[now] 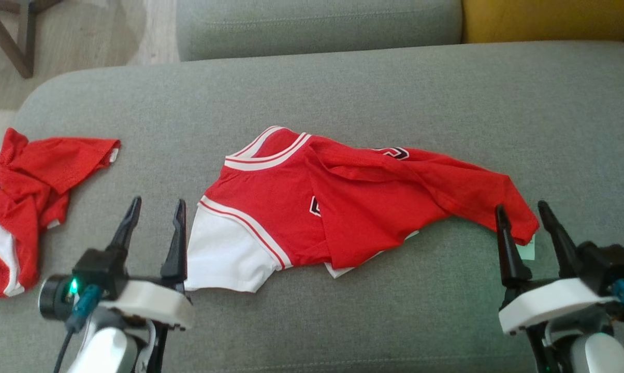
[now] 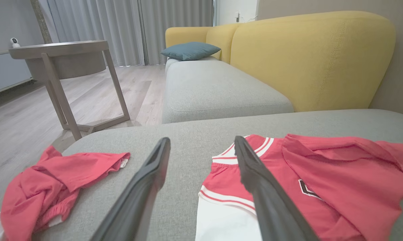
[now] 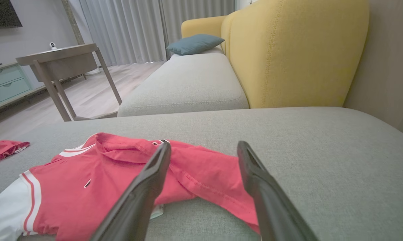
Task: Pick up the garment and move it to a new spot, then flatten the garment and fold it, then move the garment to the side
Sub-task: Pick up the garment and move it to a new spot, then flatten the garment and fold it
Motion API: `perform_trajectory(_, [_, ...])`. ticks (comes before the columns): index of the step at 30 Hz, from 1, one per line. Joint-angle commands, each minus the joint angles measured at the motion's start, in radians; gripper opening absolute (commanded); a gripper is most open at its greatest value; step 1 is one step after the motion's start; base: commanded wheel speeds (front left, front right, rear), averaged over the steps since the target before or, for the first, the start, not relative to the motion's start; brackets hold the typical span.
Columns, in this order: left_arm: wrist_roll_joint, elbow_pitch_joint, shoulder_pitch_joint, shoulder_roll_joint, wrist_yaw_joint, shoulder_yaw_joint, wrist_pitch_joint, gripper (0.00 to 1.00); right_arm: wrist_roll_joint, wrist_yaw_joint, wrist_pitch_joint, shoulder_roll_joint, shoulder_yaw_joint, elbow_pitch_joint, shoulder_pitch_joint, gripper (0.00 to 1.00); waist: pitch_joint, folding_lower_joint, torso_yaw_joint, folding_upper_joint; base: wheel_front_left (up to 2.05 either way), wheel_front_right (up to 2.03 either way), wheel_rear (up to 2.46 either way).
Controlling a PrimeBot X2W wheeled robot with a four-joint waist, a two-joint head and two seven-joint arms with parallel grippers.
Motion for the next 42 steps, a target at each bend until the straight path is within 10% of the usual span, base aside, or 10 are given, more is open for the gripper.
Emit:
perform_trajectory(1, [0.008,-0.032,-0.031,0.015,0.003,0.049,-0.012,1.0,-0.002,0.008,0.004,-0.005,0.025,-0.039,-0.012,1.0,-0.006,0.0,0.001,-0.0001,0.0,0.0,0.0])
perform_trajectory(42, [0.041,-0.016,-0.029,0.0,-0.019,0.062,-0.012,1.0,0.003,0.008,0.018,-0.005,0.052,-0.051,-0.018,1.0,0.013,0.0,0.015,-0.0001,0.0,0.0,0.0])
